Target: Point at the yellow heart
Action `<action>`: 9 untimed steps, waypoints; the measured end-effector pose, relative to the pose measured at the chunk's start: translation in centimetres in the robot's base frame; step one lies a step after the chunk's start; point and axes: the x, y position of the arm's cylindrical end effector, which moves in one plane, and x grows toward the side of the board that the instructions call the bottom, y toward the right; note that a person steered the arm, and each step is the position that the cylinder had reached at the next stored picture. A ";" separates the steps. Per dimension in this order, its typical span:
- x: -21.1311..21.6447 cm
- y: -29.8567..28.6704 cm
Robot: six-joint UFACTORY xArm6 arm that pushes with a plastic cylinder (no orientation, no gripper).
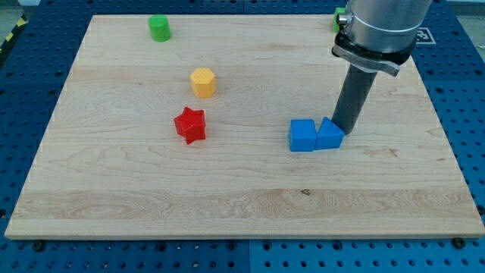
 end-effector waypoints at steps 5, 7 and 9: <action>-8.1 11.9; -9.6 12.7; -16.7 13.7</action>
